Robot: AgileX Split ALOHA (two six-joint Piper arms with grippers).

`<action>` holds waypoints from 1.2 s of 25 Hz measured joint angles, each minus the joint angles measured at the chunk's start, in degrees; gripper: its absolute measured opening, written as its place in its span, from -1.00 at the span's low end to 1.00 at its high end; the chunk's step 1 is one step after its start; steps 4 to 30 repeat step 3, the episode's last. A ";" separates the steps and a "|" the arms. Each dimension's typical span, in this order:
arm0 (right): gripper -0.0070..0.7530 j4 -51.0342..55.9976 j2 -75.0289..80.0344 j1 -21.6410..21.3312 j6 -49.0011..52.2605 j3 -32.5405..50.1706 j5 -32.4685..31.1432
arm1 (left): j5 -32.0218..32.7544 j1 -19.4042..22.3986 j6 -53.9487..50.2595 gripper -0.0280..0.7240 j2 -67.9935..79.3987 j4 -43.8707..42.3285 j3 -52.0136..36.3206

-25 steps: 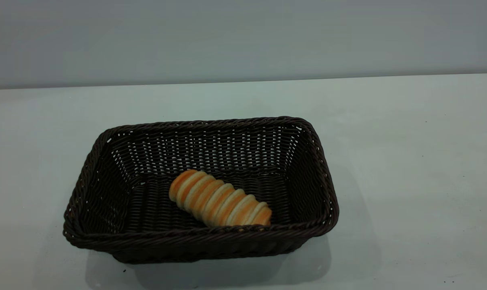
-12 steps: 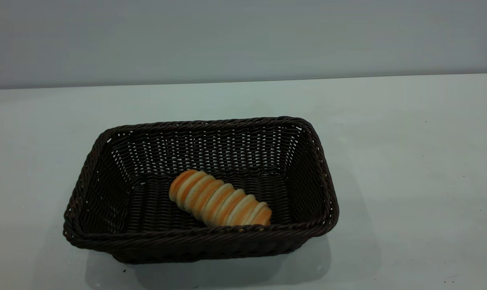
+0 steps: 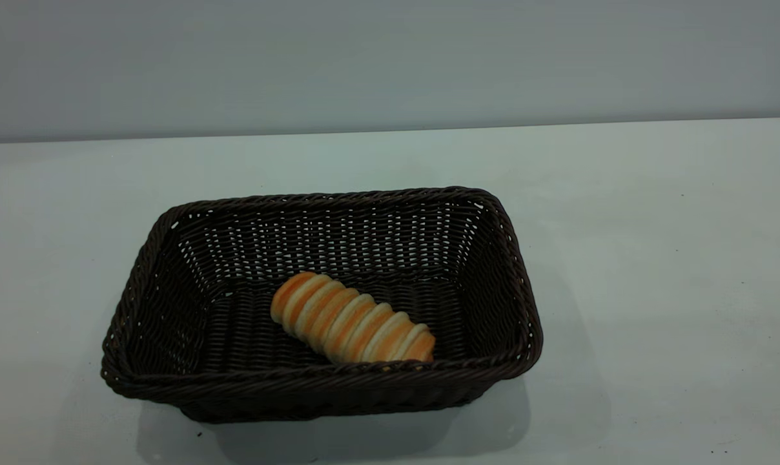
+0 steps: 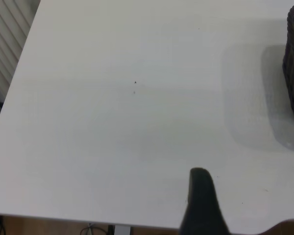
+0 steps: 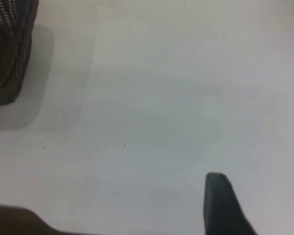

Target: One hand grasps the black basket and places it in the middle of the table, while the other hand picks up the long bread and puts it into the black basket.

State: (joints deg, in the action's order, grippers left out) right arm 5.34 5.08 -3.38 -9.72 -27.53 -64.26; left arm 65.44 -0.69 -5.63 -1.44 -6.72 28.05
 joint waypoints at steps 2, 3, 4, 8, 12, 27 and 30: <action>-0.07 0.00 0.00 0.00 0.00 0.00 0.00 | 0.00 0.00 0.00 0.63 0.00 0.00 0.00; -0.07 0.00 0.00 0.00 0.00 0.00 0.00 | 0.00 0.00 0.00 0.63 0.00 0.00 0.00; -0.07 0.00 0.00 0.00 0.00 0.00 0.00 | 0.00 0.00 0.00 0.63 0.00 0.00 0.00; -0.07 0.00 0.00 0.00 0.00 0.00 0.00 | 0.00 0.00 0.00 0.63 0.00 0.00 0.00; -0.07 0.00 0.00 0.00 0.00 0.00 0.00 | 0.00 0.00 0.00 0.63 0.00 0.00 0.00; -0.07 0.00 0.00 0.00 0.00 0.00 0.00 | 0.00 0.00 0.00 0.63 0.00 0.00 0.00; -0.07 0.00 0.00 0.00 0.00 0.00 0.00 | 0.00 0.00 0.00 0.63 0.00 0.00 0.00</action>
